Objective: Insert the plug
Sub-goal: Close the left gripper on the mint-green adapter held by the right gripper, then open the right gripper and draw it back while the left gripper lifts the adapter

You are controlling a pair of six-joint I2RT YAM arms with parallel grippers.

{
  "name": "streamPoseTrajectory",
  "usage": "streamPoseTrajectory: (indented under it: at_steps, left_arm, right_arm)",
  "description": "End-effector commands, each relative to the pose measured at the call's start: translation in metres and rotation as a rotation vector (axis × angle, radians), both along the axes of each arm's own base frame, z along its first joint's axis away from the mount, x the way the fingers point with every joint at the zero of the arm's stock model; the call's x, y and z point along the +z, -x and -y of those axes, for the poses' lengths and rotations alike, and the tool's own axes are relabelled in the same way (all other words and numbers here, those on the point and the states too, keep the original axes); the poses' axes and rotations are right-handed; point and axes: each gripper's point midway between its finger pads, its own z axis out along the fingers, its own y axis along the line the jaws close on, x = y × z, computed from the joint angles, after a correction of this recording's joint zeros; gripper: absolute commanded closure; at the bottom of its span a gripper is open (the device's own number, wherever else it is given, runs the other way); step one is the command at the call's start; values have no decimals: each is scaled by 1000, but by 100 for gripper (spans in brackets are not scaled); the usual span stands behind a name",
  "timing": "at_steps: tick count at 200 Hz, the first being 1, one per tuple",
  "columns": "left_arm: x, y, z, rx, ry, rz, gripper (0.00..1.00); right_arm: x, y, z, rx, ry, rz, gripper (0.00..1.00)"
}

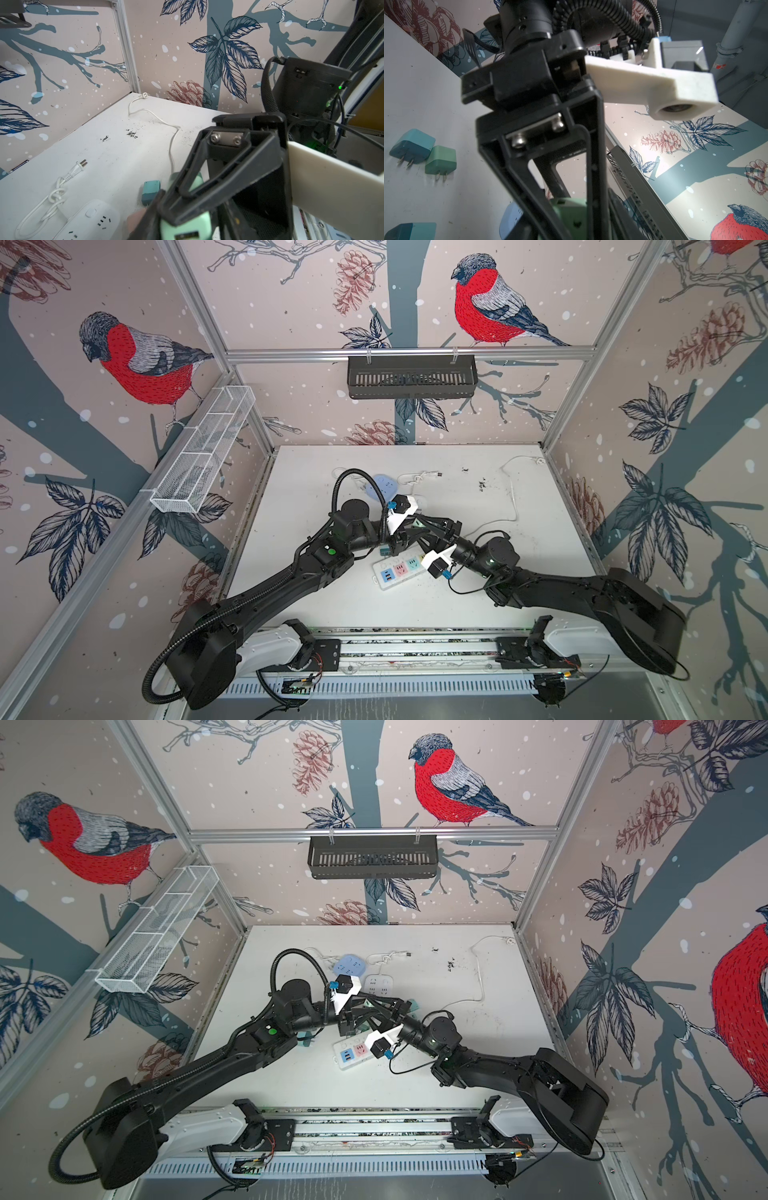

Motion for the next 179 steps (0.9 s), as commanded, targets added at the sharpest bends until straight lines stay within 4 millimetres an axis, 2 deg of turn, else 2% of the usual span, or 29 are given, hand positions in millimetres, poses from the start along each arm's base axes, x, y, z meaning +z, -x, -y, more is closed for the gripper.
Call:
streamPoseTrajectory:
  at_steps: [1, 21, 43, 56, 60, 83, 108, 121, 125, 179]
  left_arm:
    - [-5, 6, 2, -39, -24, 14, 77]
    - [-3, 5, -2, -19, -21, 31, 91]
    - [6, 5, -10, 27, 9, 76, 100]
    - [10, 5, -15, 49, 24, 98, 100]
    - [10, 5, -16, 57, 29, 102, 100]
    - [17, 0, -20, 99, 53, 121, 100]
    - [26, -18, -25, 189, 67, 136, 100]
    - [30, -29, -25, 229, 61, 146, 100]
    - [32, -32, -26, 241, 60, 150, 100]
    - [41, -74, -21, 373, -25, 143, 100]
  right_arm:
    - [18, 5, 1, 22, -71, 20, 83]
    - [21, 5, 4, 9, -108, 25, 58]
    - [26, 9, 13, -3, -167, 32, 21]
    - [26, 10, 19, -21, -190, 26, 9]
    - [25, 10, 21, -29, -196, 22, 0]
    - [17, 10, 34, -75, -217, -10, 0]
    - [13, 10, 52, -128, -239, -30, 0]
    - [9, 4, 61, -170, -242, -56, 0]
    - [15, 4, 67, -179, -263, -51, 0]
    - [26, -27, 130, -277, -430, -240, 0]
